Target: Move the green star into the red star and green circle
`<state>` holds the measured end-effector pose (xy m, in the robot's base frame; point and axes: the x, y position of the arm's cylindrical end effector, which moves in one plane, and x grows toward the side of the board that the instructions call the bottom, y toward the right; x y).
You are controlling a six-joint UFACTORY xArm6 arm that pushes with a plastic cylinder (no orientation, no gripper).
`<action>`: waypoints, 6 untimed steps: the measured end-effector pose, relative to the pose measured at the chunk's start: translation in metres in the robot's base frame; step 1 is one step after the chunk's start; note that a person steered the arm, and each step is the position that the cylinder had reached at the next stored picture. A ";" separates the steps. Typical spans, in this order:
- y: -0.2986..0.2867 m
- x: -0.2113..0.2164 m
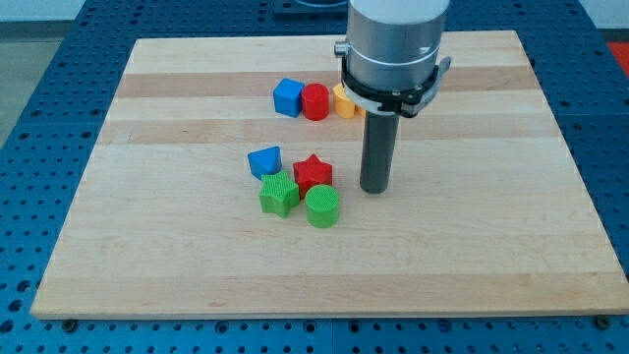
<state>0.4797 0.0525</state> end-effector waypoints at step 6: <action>-0.193 0.016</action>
